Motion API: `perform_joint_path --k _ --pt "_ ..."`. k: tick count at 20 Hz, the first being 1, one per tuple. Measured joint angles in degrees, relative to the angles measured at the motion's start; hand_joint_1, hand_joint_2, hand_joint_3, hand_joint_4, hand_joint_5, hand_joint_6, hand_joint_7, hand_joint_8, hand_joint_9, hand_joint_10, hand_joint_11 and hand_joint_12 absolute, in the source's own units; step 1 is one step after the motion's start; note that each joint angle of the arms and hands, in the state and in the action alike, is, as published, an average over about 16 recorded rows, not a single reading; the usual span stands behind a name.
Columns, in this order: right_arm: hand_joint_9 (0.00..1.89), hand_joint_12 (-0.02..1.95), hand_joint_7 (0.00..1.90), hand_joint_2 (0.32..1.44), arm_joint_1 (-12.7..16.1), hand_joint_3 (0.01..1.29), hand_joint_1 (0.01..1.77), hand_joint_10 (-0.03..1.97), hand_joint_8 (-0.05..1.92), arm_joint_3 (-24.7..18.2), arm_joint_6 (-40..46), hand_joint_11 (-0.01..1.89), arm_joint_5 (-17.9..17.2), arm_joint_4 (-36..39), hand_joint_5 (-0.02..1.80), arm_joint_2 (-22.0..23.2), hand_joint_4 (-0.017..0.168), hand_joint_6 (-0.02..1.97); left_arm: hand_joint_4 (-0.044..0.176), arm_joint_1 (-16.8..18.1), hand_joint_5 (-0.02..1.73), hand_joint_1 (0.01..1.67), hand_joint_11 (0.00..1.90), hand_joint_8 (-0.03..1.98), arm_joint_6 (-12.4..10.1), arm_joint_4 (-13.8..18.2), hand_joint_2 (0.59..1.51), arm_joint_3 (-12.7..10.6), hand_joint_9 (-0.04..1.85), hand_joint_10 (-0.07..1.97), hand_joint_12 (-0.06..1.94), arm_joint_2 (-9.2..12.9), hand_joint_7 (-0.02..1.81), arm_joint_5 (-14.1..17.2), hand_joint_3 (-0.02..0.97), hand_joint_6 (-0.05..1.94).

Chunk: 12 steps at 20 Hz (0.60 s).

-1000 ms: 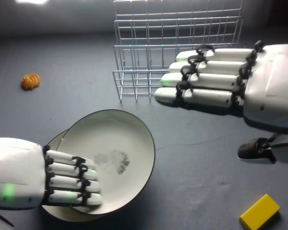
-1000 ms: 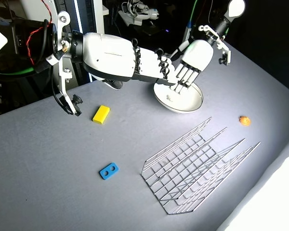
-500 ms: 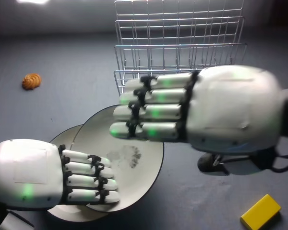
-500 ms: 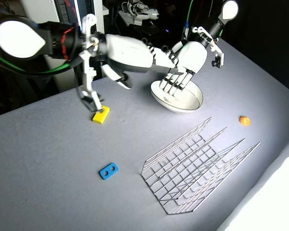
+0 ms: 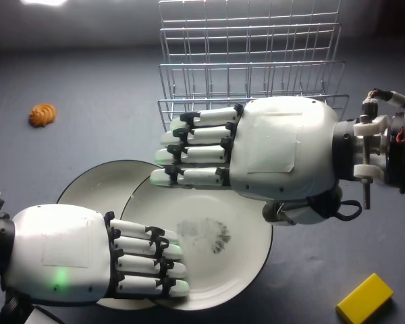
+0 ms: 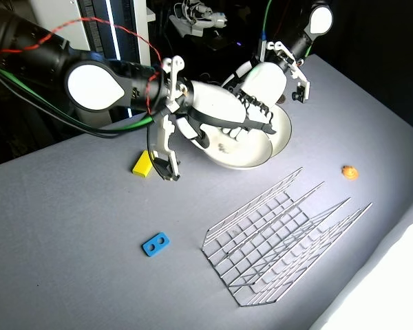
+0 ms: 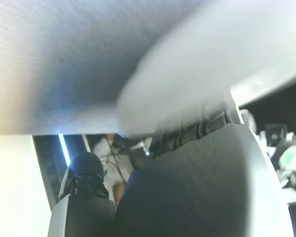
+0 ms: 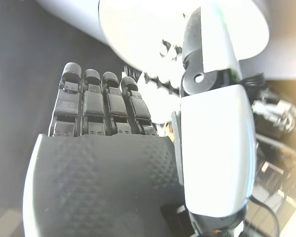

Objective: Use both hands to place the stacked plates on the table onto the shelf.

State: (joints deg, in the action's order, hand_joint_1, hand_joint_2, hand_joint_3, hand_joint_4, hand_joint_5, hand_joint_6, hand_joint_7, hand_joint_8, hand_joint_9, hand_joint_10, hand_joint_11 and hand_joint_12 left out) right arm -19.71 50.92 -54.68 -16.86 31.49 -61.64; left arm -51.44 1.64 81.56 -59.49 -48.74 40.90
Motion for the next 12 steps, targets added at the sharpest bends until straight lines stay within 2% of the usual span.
perform_joint_path --k 4,12 --pt "0.01 0.26 0.01 0.97 2.1 0.02 1.16 0.02 0.01 1.1 0.1 0.02 1.6 -0.2 0.02 -0.8 -0.001 0.02 -0.005 -0.4 0.00 0.02 0.01 -0.01 0.0 -0.8 1.197 -0.5 -0.01 -0.02 -0.02 -0.2 0.00 0.2 0.011 -0.01" --pt "0.01 0.19 0.01 0.97 5.0 0.02 1.19 0.02 0.01 1.3 1.4 0.01 3.9 -0.4 0.02 0.1 -0.001 0.02 -0.003 -1.7 -0.01 0.02 0.01 -0.01 -0.1 -3.4 1.196 -1.8 -0.01 -0.02 -0.01 0.2 -0.01 0.5 0.011 -0.02"
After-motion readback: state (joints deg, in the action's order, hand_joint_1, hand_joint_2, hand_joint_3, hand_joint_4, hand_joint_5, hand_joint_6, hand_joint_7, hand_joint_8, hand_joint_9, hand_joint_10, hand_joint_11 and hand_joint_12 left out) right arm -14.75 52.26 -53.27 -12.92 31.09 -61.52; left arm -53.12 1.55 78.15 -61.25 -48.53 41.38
